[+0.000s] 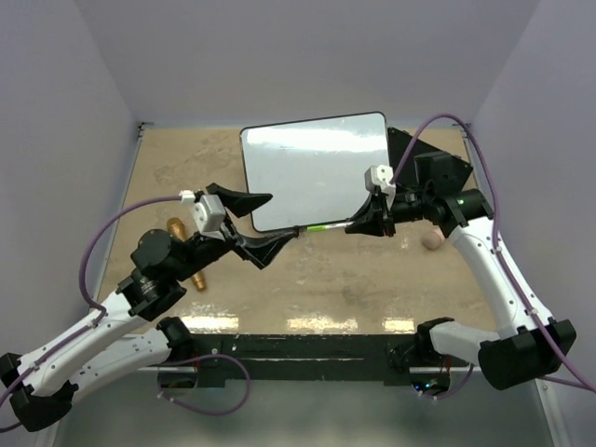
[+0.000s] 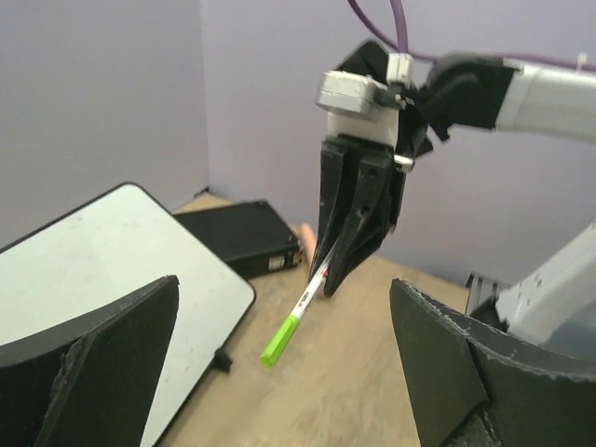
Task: Write a sentence on the whiteboard
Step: Pass from the left arm to the right, then pass from the right arm to the left, then open the whiteboard marker from the pen cap, then place the pen cap at the center of the board, then pick up the whiteboard from the center of the board.
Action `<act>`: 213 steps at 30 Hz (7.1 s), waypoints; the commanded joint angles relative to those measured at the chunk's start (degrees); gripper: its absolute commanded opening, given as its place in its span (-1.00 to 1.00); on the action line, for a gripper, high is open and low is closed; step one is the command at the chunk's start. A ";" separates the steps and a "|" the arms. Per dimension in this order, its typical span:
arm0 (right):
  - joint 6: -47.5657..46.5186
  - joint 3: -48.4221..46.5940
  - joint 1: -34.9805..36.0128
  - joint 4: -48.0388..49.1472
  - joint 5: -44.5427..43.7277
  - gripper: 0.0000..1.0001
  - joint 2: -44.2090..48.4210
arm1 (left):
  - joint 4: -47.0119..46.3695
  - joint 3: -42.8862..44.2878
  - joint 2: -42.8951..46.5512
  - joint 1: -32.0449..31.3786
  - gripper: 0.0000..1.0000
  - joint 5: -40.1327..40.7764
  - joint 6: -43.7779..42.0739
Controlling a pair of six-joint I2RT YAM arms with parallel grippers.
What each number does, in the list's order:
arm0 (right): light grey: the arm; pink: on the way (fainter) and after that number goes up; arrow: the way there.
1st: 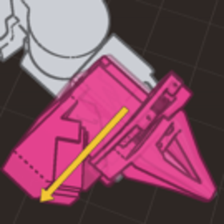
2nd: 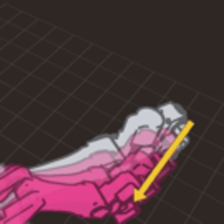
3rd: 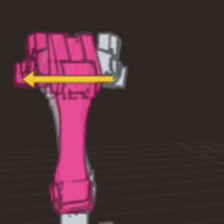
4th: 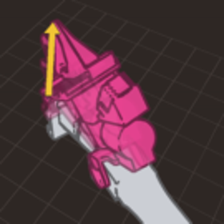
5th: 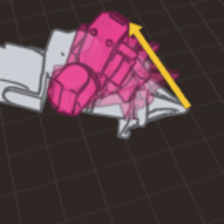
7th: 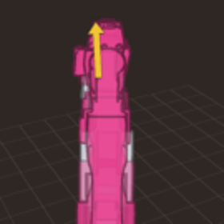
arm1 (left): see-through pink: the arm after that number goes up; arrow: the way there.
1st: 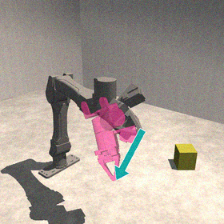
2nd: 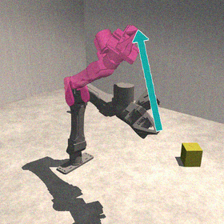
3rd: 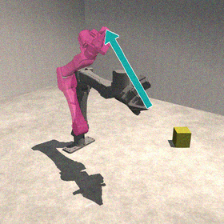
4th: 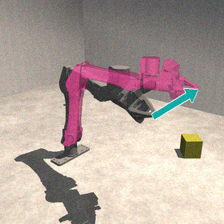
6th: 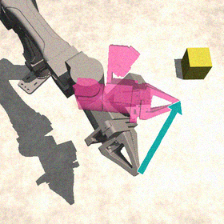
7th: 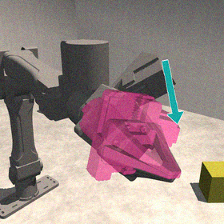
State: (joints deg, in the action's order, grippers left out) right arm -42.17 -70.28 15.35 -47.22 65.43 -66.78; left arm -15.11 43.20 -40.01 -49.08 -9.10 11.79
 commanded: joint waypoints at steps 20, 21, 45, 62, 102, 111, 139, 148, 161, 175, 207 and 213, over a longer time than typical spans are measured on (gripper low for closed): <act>-18.73 -2.40 0.55 -16.58 -1.62 -1.00 -4.14 | 19.68 16.21 -30.29 -1.72 0.67 -18.93 -22.78; -19.00 -2.49 0.64 -17.20 -1.27 -1.00 -4.40 | 19.86 16.56 -31.00 -2.07 0.57 -19.54 -22.95; -19.97 -3.98 0.64 -19.75 2.86 0.67 -5.55 | 6.71 6.40 -29.87 -2.69 -1.00 -17.70 -14.26; -15.93 -5.57 0.82 -21.17 10.60 0.54 -11.79 | -9.93 -2.77 -26.61 -2.78 -1.00 -17.00 -4.32; -13.37 -5.22 1.96 -18.43 11.13 -1.00 -9.15 | -15.38 -3.30 -29.95 -2.78 -1.00 -17.17 -2.30; -17.77 -6.45 -0.32 -21.77 9.19 -1.00 -6.78 | -18.02 -10.23 -26.79 -2.86 -1.00 -17.44 -9.67; -21.46 -9.96 -8.94 -24.41 3.39 -1.00 -2.74 | -13.45 -24.57 -10.54 -2.95 -1.00 -4.78 -12.23; -21.37 -13.30 -9.29 -24.23 3.13 -1.00 -4.58 | -13.89 -26.76 -8.24 -4.80 -1.00 -3.20 -10.91; -14.97 -5.15 -9.20 -13.63 5.67 -1.00 -8.63 | -13.28 -22.99 -23.08 -4.80 -1.00 2.24 -6.18; -9.42 2.52 -9.29 -4.55 8.13 -1.00 -5.82 | -8.71 -17.19 -37.76 -0.93 -0.49 17.10 8.33; -8.63 5.59 -9.91 -2.26 6.12 -1.00 -4.14 | -13.13 1.89 -40.91 45.55 1.00 -29.44 19.20; -9.68 5.51 -10.17 -3.23 6.03 -1.00 -4.76 | -25.58 6.80 -53.30 49.08 1.00 -37.12 22.40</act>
State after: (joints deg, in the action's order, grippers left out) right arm -51.05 -65.10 5.61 -50.92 71.26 -71.61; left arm -29.76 44.82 -87.61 -0.64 -36.91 31.11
